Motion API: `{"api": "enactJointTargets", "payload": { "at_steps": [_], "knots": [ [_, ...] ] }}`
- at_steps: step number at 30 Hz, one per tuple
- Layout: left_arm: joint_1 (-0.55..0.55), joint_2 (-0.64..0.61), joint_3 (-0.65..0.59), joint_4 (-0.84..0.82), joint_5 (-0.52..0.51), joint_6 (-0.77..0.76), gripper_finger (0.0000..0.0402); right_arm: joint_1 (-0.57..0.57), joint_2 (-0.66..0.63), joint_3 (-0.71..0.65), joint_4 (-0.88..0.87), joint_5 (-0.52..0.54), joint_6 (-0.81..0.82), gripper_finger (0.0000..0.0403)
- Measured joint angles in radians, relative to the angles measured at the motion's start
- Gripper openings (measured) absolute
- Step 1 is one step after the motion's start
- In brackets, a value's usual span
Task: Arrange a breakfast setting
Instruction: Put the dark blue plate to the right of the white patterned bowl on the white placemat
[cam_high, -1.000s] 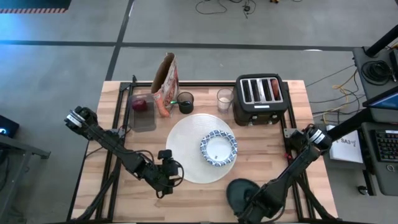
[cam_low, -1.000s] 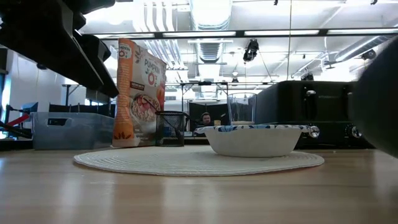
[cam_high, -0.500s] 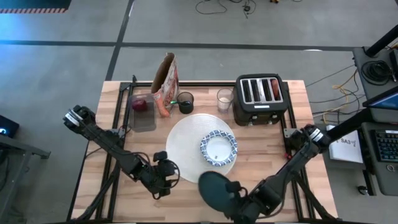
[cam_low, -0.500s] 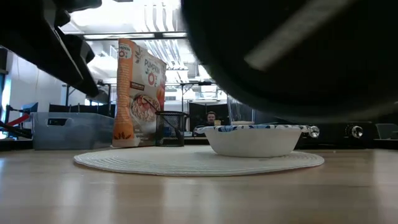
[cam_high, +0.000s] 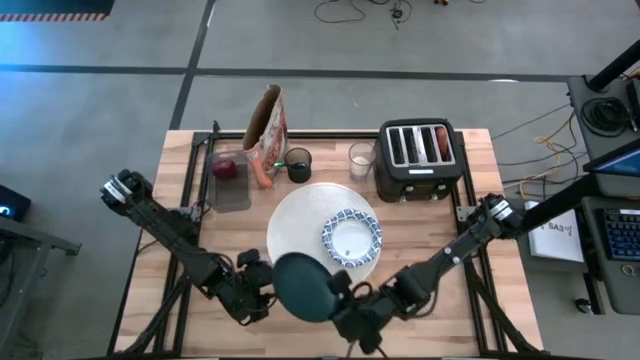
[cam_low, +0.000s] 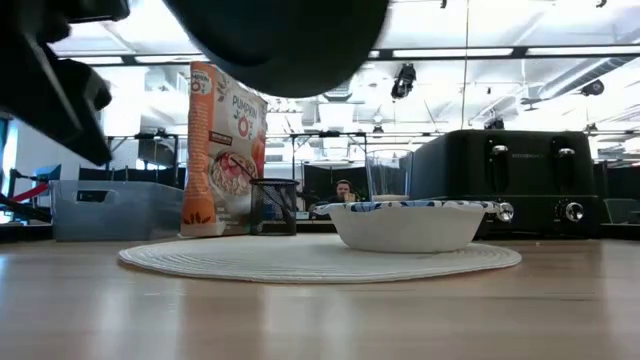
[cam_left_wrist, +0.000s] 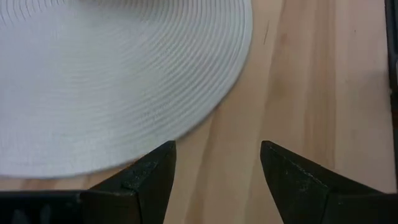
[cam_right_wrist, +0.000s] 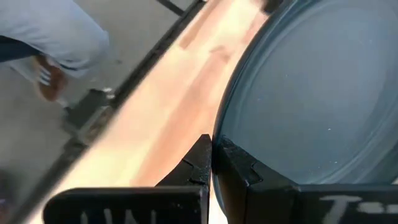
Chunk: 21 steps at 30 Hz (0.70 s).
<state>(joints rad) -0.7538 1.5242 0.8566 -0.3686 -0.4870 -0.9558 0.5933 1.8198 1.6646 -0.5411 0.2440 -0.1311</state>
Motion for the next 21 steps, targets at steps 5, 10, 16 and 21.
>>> {"api": "enactJointTargets", "payload": {
  "at_steps": [5,10,16,21],
  "knots": [
    [-0.041,-0.001,0.001,-0.05,-0.006,-0.096,0.0219,-0.069,0.002,0.0,0.006,-0.004,-0.076,0.0008],
    [-0.077,-0.002,0.001,-0.079,-0.074,-0.171,0.0219,-0.138,0.028,-0.002,0.007,-0.024,-0.109,0.0008],
    [-0.084,-0.002,0.001,-0.095,-0.1,-0.22,0.0219,-0.204,0.081,-0.003,0.004,-0.102,-0.134,0.0008],
    [-0.083,-0.002,0.001,-0.105,-0.109,-0.252,0.0219,-0.241,0.123,-0.003,-0.009,-0.103,-0.146,0.0008]
  ]
}}
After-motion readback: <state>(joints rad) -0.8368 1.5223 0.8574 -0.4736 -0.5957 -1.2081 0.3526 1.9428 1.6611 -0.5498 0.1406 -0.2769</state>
